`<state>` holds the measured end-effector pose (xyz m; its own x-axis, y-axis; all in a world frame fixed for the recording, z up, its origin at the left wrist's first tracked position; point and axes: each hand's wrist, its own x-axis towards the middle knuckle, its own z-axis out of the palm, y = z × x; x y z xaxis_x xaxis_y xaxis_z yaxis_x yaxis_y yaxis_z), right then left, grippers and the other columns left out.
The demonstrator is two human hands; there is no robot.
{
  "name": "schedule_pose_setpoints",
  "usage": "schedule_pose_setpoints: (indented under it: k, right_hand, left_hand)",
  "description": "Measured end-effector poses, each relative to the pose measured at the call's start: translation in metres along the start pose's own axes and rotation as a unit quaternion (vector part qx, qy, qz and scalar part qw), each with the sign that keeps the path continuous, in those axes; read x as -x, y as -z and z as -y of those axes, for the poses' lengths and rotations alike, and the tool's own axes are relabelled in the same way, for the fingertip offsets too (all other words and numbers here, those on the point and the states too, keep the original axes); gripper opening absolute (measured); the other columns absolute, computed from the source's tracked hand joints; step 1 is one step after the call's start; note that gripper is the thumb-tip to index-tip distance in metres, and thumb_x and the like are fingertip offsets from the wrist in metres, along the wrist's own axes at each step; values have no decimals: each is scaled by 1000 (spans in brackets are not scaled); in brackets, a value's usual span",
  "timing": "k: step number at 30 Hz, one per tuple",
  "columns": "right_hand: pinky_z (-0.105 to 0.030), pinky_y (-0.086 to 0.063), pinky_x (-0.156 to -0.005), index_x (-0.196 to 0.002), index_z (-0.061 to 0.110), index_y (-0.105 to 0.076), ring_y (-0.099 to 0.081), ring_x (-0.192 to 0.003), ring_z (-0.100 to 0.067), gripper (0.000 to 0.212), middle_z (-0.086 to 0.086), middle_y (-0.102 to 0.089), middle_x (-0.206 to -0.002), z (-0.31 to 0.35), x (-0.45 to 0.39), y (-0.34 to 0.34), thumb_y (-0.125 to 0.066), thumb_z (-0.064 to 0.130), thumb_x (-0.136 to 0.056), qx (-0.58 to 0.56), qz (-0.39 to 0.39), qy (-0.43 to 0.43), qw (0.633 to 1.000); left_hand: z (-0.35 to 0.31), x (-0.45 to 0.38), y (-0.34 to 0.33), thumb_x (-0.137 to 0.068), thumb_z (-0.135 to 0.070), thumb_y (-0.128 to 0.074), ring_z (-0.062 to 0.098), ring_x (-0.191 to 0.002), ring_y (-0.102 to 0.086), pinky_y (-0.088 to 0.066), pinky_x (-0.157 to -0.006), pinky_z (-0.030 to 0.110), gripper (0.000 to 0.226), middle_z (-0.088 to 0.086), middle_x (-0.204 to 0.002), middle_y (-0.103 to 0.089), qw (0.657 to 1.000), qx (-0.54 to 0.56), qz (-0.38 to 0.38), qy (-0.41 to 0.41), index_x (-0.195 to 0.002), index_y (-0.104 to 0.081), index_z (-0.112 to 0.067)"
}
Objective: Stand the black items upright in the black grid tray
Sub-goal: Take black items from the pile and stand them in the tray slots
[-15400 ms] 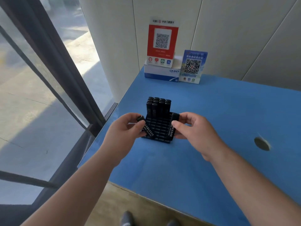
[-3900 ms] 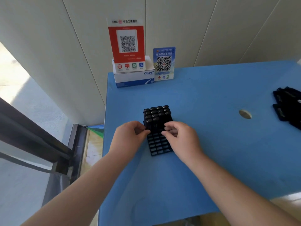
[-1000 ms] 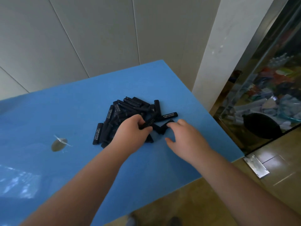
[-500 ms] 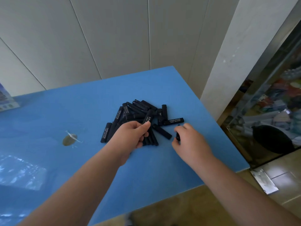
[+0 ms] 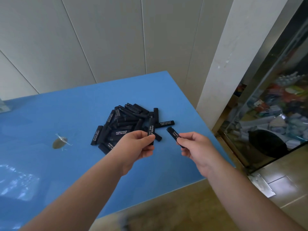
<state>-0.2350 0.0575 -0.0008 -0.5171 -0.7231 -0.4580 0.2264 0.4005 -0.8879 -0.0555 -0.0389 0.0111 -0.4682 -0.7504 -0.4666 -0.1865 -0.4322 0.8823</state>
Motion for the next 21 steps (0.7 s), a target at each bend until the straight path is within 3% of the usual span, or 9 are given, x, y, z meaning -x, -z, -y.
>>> schedule_pose_setpoints:
  k: [3,5,11,16,21]
  right_hand:
    - [-24,-50,-64,-113,10,-64,-55,-68,-13,21,-10,-64,-94,-2,1,-5,-65,2,-94,-91,61,-17,994]
    - [-21,-50,-64,-118,11,-63,-54,-68,-11,25,-8,-63,-92,-4,1,-13,-62,1,-95,-114,91,-25,989]
    - [-22,-54,-67,-97,5,-71,-58,-68,-12,9,-4,-68,-79,-1,12,-49,-63,1,-93,-141,183,-62,971]
    - [-27,-59,-72,-99,4,-68,-64,-72,-15,7,-8,-69,-85,3,30,-89,-66,5,-93,-117,252,-66,958]
    - [-30,-60,-78,-101,1,-69,-69,-80,-18,10,-9,-71,-89,3,50,-131,-67,6,-93,-66,299,-39,951]
  left_hand:
    - [4,9,-1,-91,-16,-69,15,-74,-68,-56,-70,26,12,7,-82,-65,999,-11,-28,-14,-100,-68,-7]
    - [6,16,3,-91,-13,-69,16,-75,-69,-57,-69,27,11,9,-82,-64,999,-9,-48,-16,-100,-66,-7]
    - [15,42,33,-92,-9,-67,22,-85,-75,-60,-70,28,8,4,-75,-68,991,-8,-134,-15,-88,-61,-6]
    - [26,73,68,-93,-11,-65,20,-86,-75,-60,-73,32,13,7,-90,-70,981,-2,-191,-20,-106,-63,-12]
    - [38,106,108,-96,-20,-62,15,-88,-73,-53,-72,31,11,5,-94,-75,972,43,-227,-32,-101,-67,-12]
